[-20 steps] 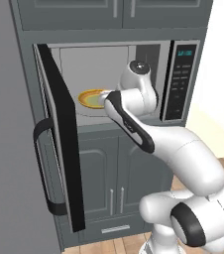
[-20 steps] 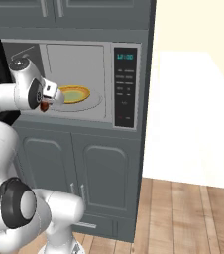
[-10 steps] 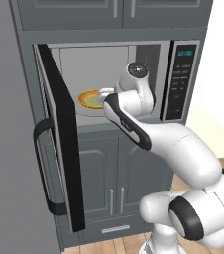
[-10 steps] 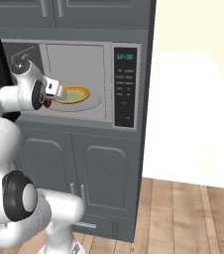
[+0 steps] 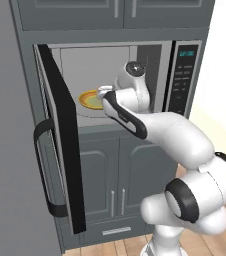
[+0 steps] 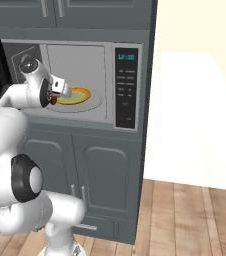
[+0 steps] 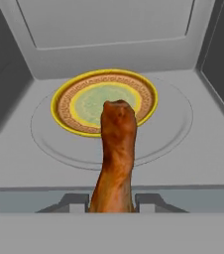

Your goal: Pick the chicken drumstick from the counter and place it in the microwave. Then turn on the microwave.

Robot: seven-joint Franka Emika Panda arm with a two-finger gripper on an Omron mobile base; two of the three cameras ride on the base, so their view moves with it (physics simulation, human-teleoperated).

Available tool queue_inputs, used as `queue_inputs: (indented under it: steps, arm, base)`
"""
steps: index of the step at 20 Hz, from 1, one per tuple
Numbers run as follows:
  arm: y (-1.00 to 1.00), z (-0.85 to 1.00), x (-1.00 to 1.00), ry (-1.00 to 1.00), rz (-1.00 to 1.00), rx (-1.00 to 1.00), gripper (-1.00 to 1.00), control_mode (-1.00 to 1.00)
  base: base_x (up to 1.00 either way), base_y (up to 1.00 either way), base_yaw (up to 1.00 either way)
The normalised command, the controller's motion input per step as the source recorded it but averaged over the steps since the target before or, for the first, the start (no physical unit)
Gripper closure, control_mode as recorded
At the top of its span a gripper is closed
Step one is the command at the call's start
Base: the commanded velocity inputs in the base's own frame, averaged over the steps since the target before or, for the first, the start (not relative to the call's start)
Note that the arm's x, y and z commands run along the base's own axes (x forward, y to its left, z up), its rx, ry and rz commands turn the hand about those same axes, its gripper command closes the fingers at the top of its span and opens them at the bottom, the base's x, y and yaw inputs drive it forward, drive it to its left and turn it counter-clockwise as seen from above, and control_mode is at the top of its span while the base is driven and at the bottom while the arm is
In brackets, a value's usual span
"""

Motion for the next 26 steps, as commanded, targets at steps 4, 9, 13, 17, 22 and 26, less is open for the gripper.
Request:
queue_inputs:
  steps: [4,9,13,17,22,26]
  arm:
    - [0.02,0.00,0.37,0.00,0.00,0.00,1.00,-1.00]
    - [0.02,-0.01,0.27,0.00,0.00,0.00,1.00,-1.00]
    - [0.03,-0.03,0.32,0.00,0.00,0.00,1.00,-1.00]
    - [0.06,-0.09,0.30,0.00,0.00,0.00,1.00,-1.00]
    - [0.04,-0.14,0.28,0.00,0.00,0.00,1.00,-1.00]
    - [0.03,-0.17,0.20,0.00,0.00,0.00,1.00,-1.00]
  base:
    - [0.00,0.00,0.00]
    - [0.00,0.00,0.00]
    - [0.00,0.00,0.00]
    - [0.00,0.00,0.00]
    - [0.00,0.00,0.00]
    - [0.00,0.00,0.00]
